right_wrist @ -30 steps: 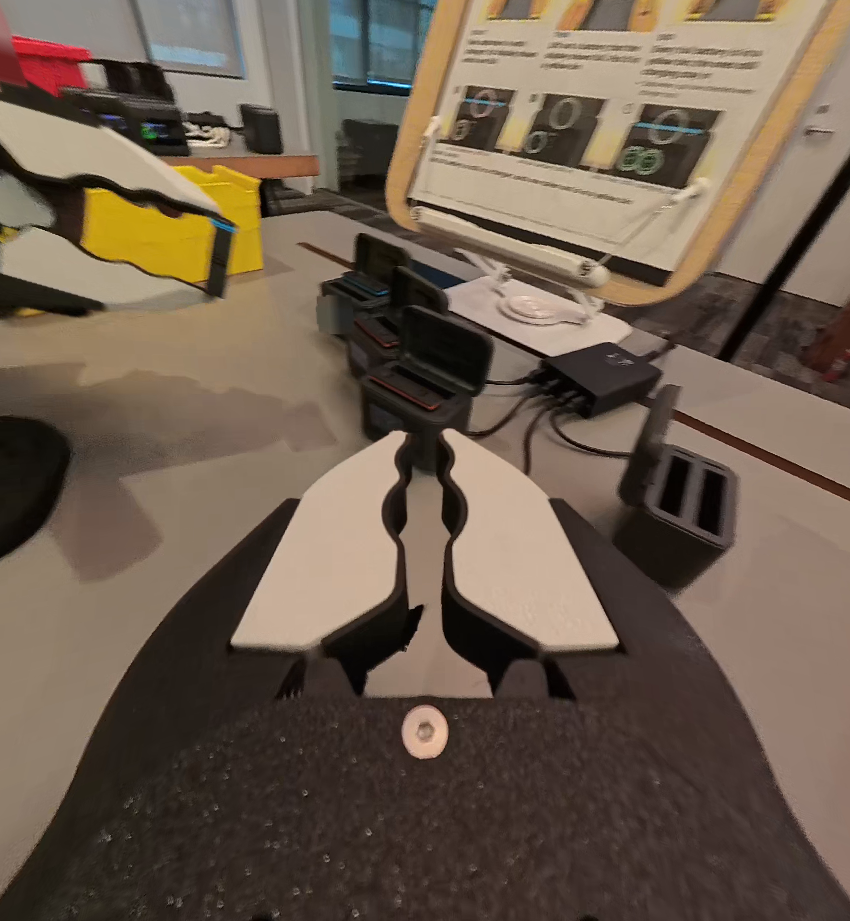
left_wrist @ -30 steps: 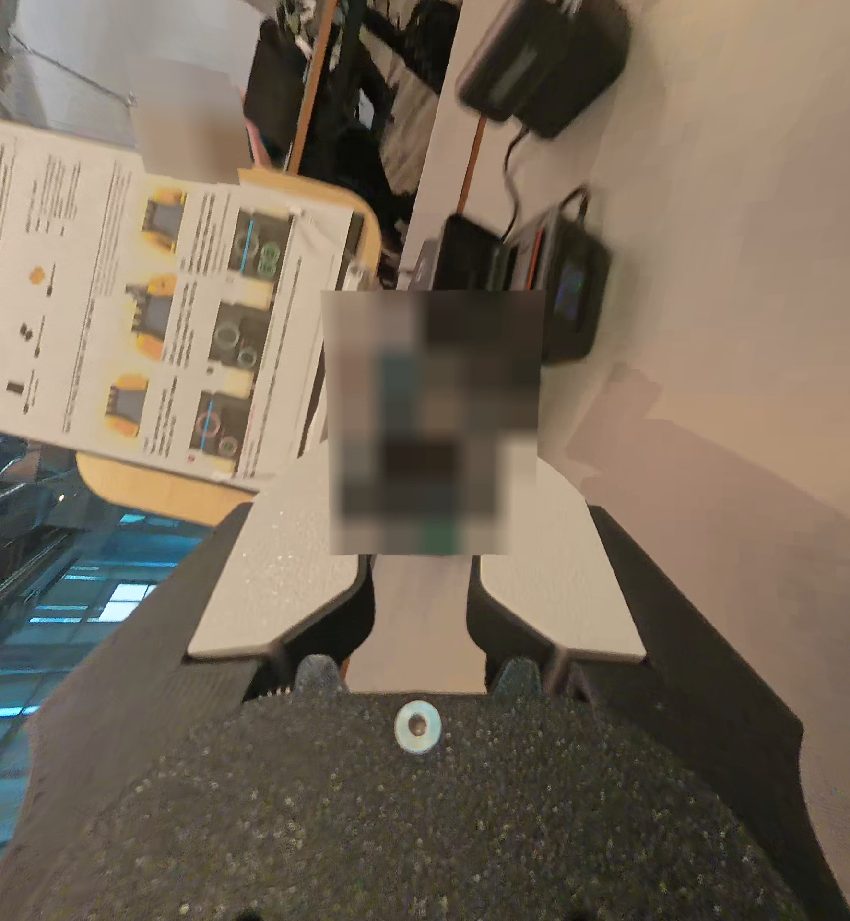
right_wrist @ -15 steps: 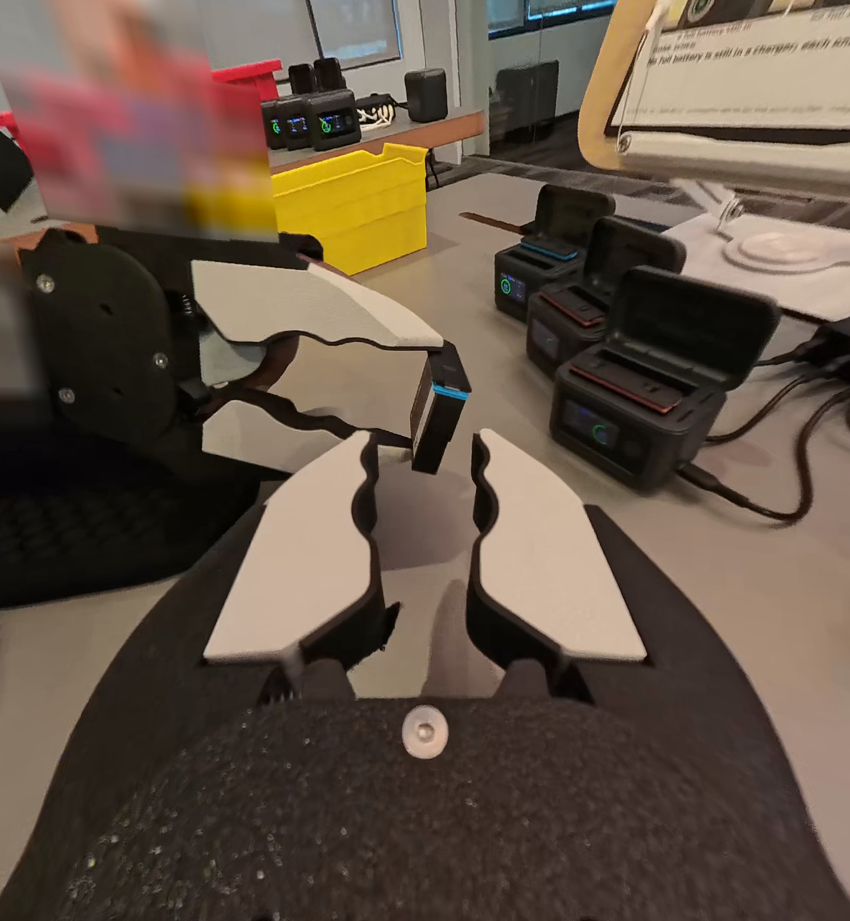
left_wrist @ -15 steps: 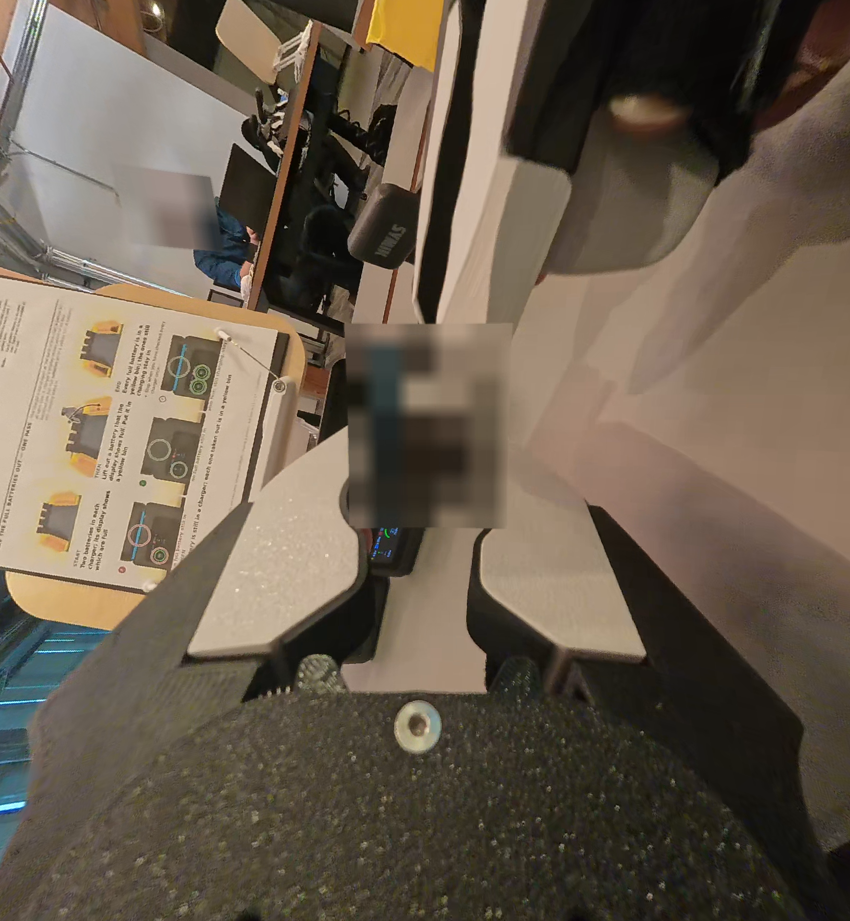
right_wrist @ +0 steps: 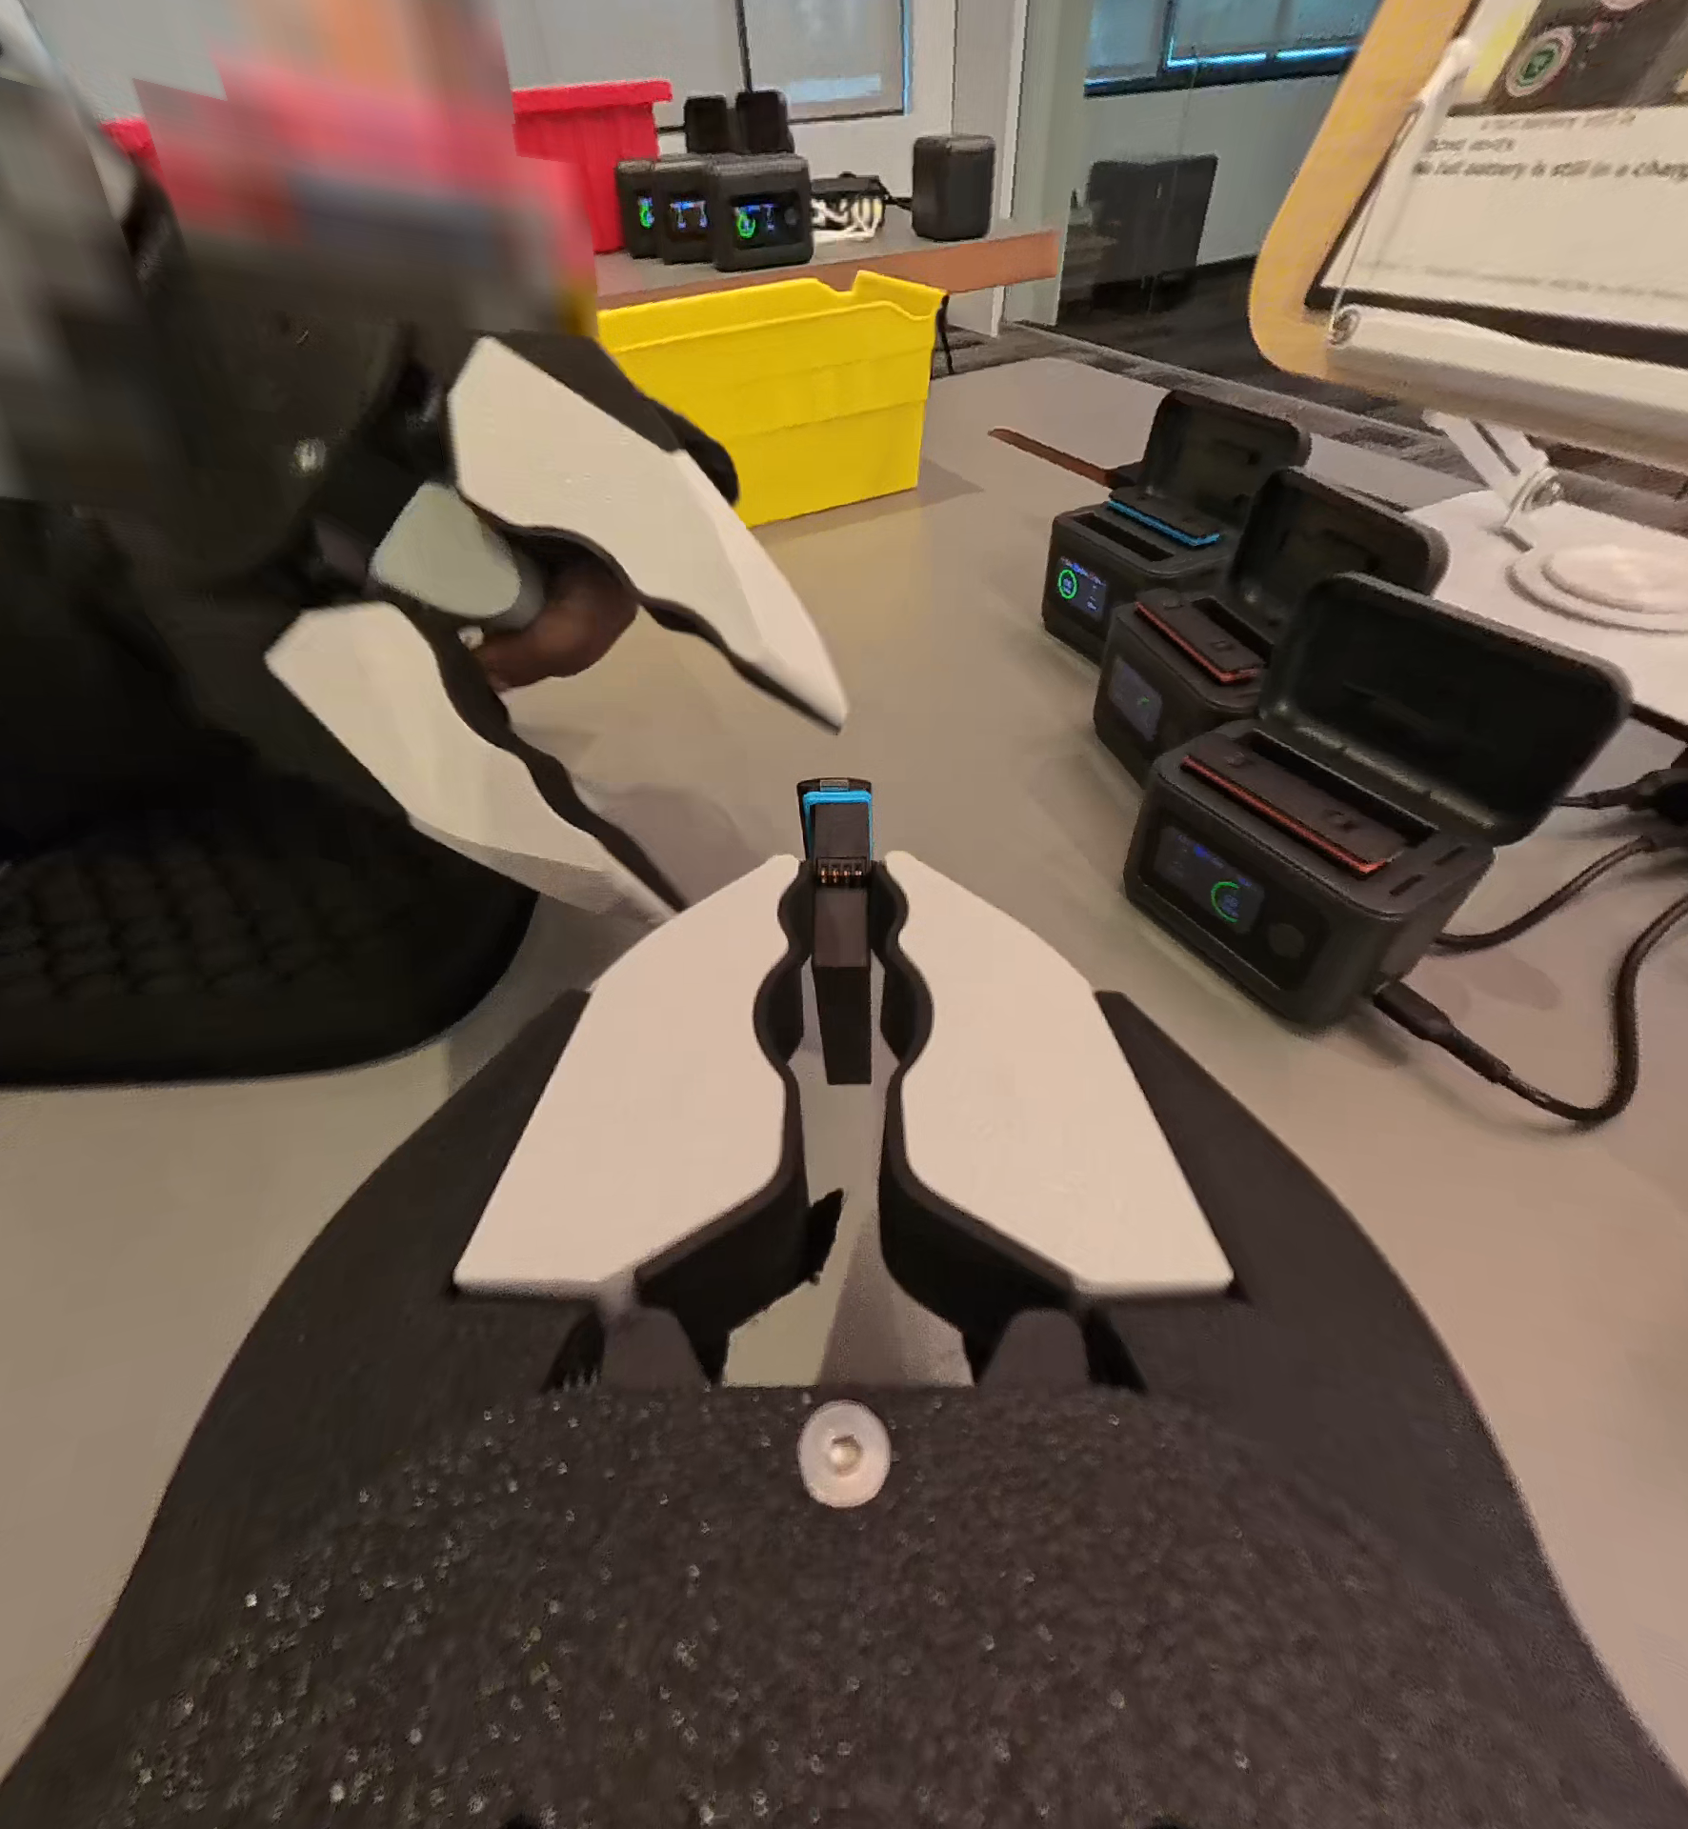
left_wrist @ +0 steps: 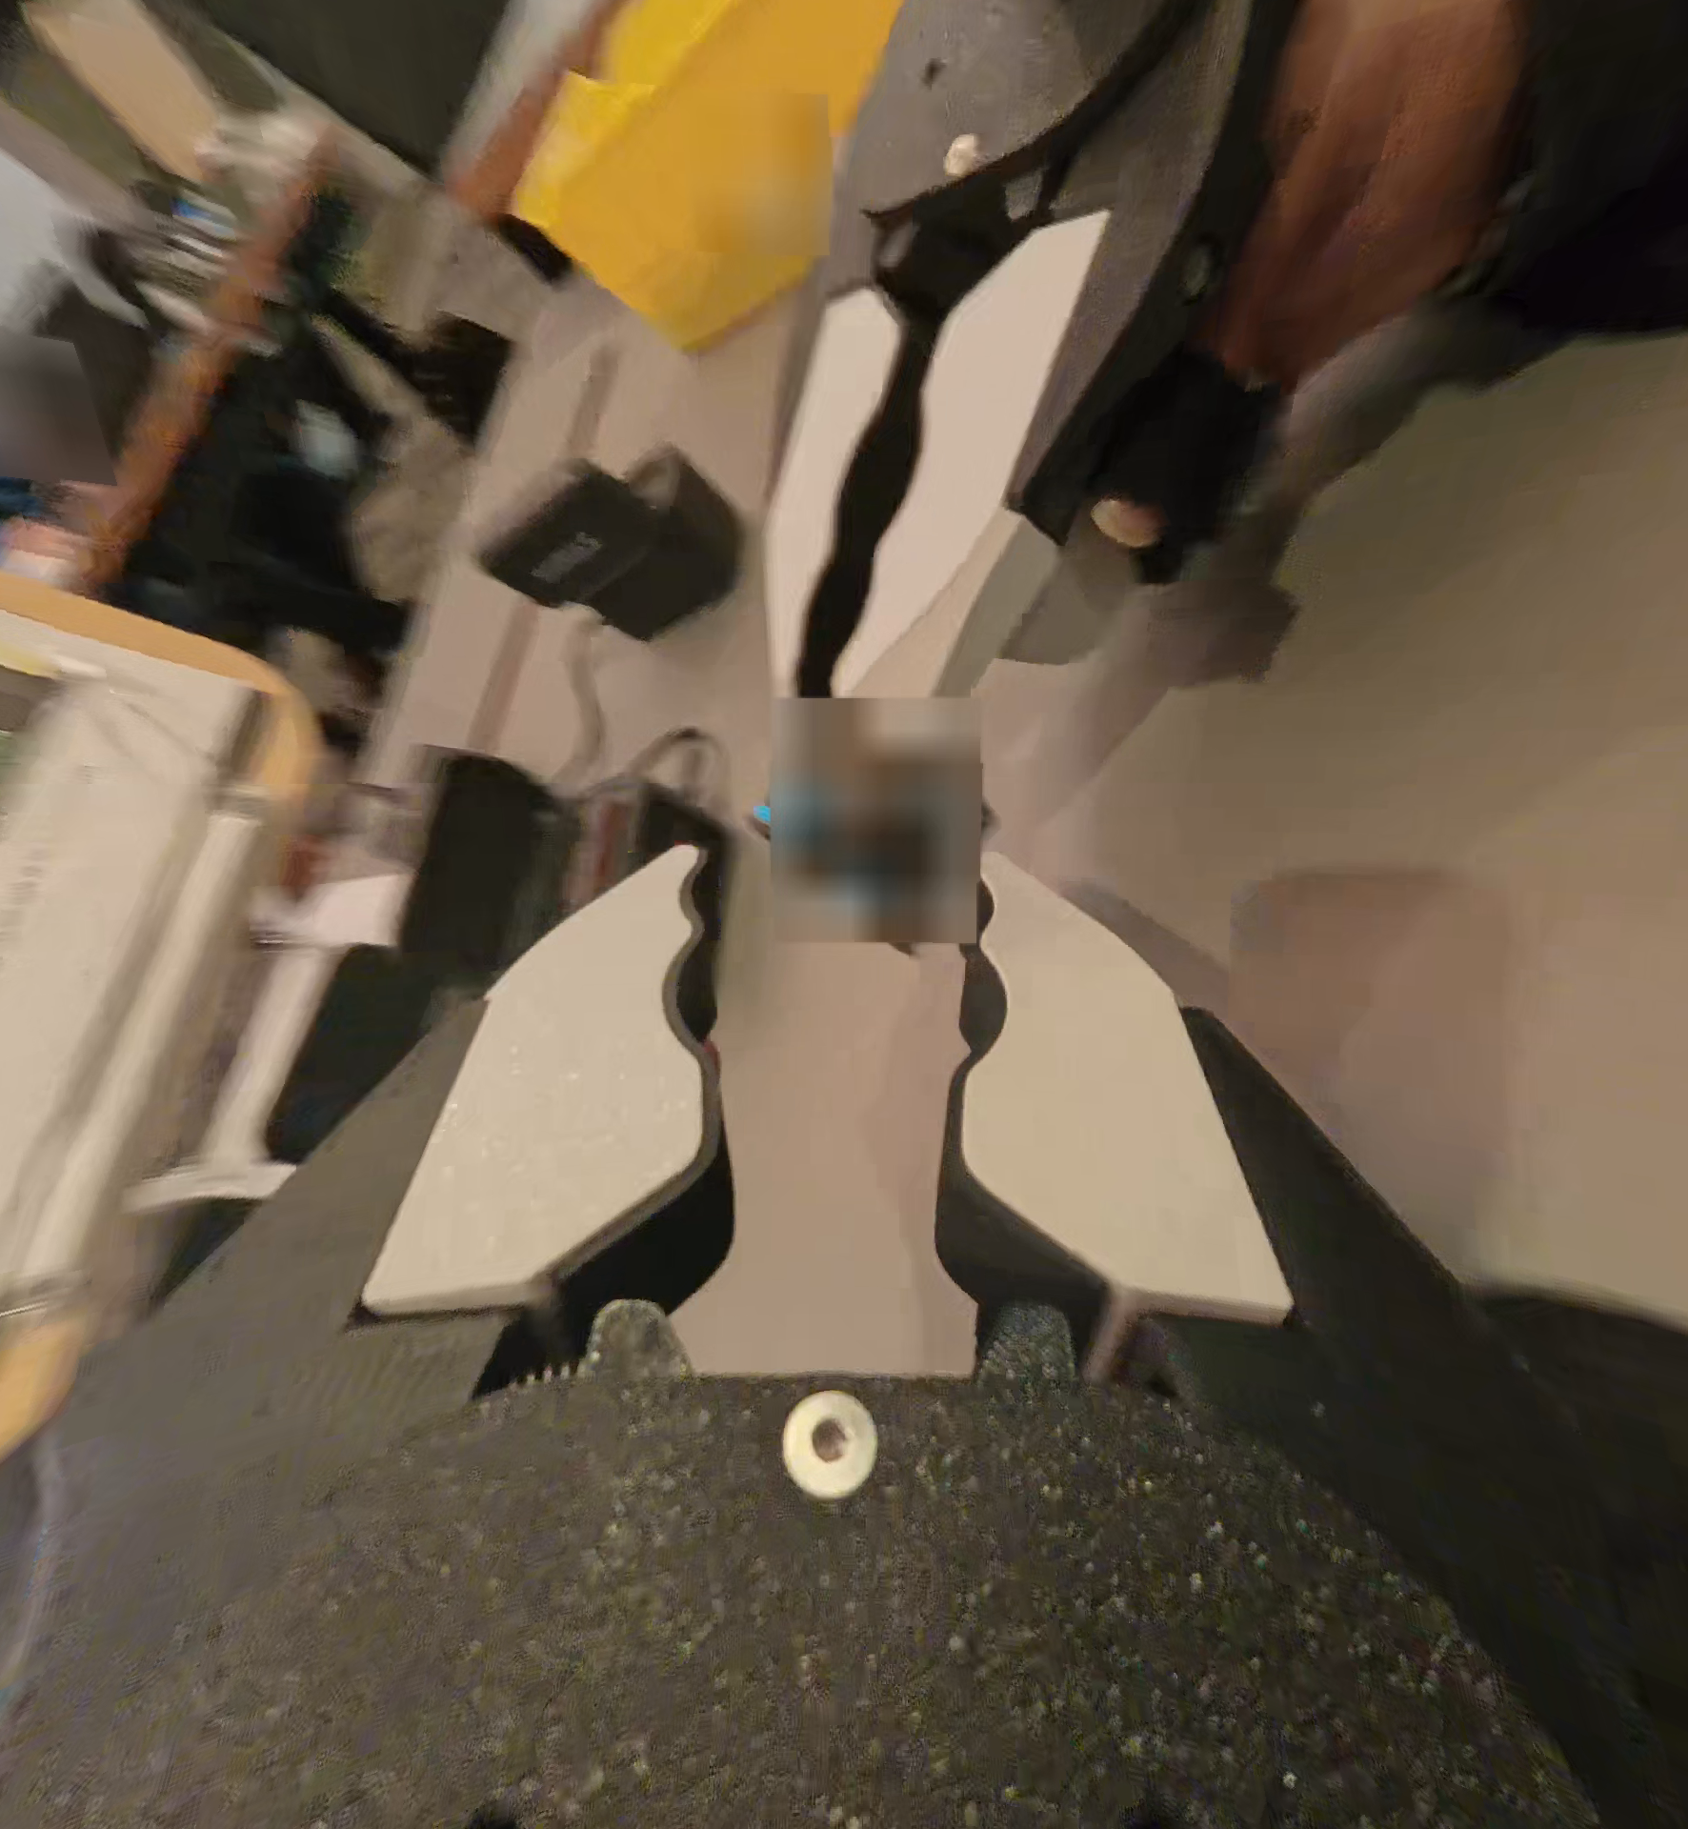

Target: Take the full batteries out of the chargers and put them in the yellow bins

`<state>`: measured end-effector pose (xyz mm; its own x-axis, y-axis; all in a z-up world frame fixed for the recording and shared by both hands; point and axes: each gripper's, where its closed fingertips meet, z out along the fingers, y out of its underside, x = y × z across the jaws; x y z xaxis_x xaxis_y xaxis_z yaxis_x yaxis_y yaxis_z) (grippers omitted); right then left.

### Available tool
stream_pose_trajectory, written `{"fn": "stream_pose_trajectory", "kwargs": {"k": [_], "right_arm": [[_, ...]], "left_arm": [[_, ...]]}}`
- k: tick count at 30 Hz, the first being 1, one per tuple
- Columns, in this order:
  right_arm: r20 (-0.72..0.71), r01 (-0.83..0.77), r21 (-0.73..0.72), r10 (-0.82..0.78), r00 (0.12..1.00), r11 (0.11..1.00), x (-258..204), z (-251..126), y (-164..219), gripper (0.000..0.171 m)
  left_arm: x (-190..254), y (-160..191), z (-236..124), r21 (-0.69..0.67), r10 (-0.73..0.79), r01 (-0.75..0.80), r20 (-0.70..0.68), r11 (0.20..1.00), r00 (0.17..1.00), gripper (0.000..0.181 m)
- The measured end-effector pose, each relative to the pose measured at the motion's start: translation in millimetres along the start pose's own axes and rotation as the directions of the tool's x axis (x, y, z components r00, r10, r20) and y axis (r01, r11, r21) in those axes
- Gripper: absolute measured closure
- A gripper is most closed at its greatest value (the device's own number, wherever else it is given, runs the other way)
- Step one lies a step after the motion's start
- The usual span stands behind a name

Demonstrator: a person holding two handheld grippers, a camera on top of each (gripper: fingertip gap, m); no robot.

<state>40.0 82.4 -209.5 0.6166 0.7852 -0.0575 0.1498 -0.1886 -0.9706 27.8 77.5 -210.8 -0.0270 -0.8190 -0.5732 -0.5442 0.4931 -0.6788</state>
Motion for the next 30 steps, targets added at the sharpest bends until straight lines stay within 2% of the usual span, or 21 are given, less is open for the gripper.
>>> {"fn": "stream_pose_trajectory", "kwargs": {"k": [1, 6, 8, 11, 14, 18, 21, 25, 30], "right_arm": [[0.001, 0.024, -0.009, -0.024, 1.0, 1.0, -1, 0, 1, 0.161], [0.1, 0.071, 0.068, -0.078, 0.992, 0.995, -22, -4, -10, 0.161], [0.135, 0.072, 0.1, -0.085, 0.987, 0.992, -29, -7, -15, 0.161], [0.175, 0.061, 0.116, -0.08, 0.981, 0.991, -34, -9, -17, 0.161], [0.204, 0.048, 0.124, -0.073, 0.976, 0.991, -38, -10, -18, 0.161], [0.208, 0.059, 0.115, -0.082, 0.975, 0.992, -40, -10, -17, 0.161], [0.147, 0.073, 0.102, -0.087, 0.985, 0.992, -31, -10, -18, 0.157], [-0.018, 0.047, 0.124, -0.046, 0.999, 0.991, 4, -22, -25, 0.155], [-0.293, -0.038, 0.171, 0.088, 0.952, 0.984, 63, -48, -28, 0.159]], "left_arm": [[7, 3, -3, -0.003, -0.069, 0.069, -0.092, 0.998, 0.993, 0.134], [13, 8, -1, 0.063, -0.33, 0.362, -0.289, 0.93, 0.899, 0.14], [20, 3, -1, 0.109, -0.329, 0.387, -0.351, 0.916, 0.877, 0.145], [22, -5, -4, 0.163, -0.337, 0.426, -0.394, 0.89, 0.855, 0.165], [25, -7, -9, 0.166, -0.353, 0.467, -0.454, 0.869, 0.818, 0.166], [24, -6, -13, 0.137, -0.322, 0.421, -0.452, 0.897, 0.832, 0.166], [10, 5, -18, 0.079, -0.249, 0.304, -0.4, 0.949, 0.882, 0.166], [-39, 30, -32, -0.082, -0.127, 0.108, -0.279, 0.991, 0.952, 0.166], [-115, 73, -49, -0.344, -0.041, -0.022, -0.174, 0.939, 0.984, 0.166]]}}
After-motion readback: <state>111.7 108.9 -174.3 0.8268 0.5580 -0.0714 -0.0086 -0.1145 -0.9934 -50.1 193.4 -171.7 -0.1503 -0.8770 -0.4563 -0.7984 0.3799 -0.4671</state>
